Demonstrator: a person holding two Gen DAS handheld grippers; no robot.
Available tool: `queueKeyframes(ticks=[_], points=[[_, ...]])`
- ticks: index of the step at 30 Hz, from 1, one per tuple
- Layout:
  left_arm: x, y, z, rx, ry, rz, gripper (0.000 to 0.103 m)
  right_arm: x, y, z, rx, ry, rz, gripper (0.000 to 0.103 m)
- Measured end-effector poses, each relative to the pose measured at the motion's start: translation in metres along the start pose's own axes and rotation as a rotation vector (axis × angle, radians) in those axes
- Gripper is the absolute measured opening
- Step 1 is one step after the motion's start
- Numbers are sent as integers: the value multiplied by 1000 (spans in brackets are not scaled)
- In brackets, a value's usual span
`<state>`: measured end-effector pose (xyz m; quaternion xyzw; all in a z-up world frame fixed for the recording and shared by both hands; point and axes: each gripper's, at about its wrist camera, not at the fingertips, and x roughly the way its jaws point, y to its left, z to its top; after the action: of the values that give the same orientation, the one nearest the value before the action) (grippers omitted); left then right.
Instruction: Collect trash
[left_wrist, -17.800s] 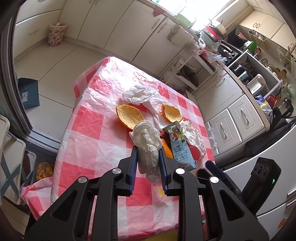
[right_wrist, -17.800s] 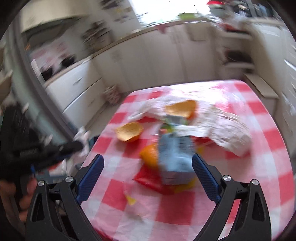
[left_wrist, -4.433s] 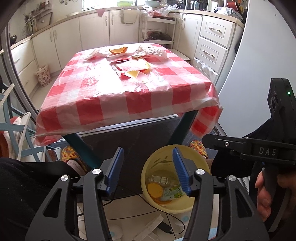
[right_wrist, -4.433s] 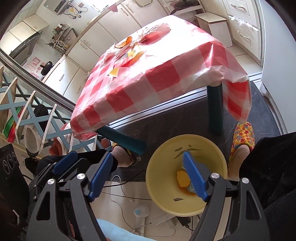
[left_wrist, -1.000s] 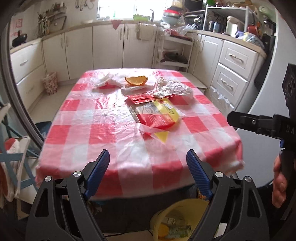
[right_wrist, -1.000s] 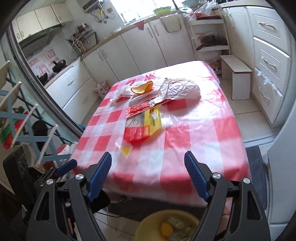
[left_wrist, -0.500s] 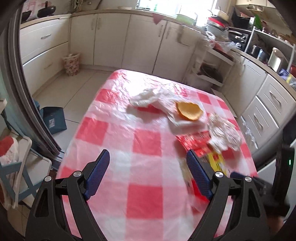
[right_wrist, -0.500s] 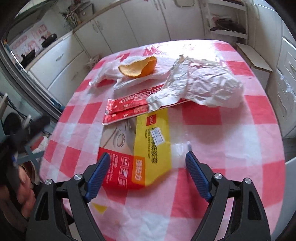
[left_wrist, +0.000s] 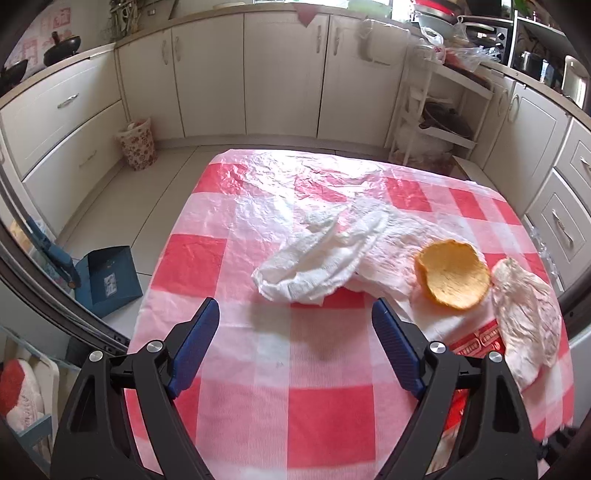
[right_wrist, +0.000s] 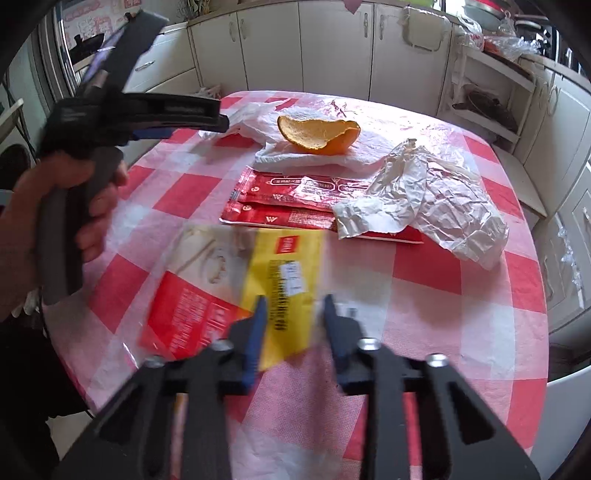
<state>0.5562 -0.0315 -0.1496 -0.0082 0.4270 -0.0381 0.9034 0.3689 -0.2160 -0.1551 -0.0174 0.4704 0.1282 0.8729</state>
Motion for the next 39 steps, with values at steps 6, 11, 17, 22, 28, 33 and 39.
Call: queueKeyframes(ticks=[6,11,17,22,28,33,39], points=[[23,-7,8,-11,34,-28,48,-1,0,-3,12,3,53,8],[25,-5,1,-9,68,-61,1,-8,-1,-3,22,-4,85,3],[-10,-4,-10,21,27,-92,0,-17,-2,-2,50,-23,102,3],[-14,-9,-13,116,2,-53,10,-16,-10,-6,119,-23,120,50],[-4,-26,-3,256,-90,72,46,-7,-3,-7,125,-16,126,52],[9,-39,6,329,-115,89,46,-2,1,-3,118,-15,143,52],[25,-27,11,232,-9,-12,0,0,0,1,110,-11,163,51]])
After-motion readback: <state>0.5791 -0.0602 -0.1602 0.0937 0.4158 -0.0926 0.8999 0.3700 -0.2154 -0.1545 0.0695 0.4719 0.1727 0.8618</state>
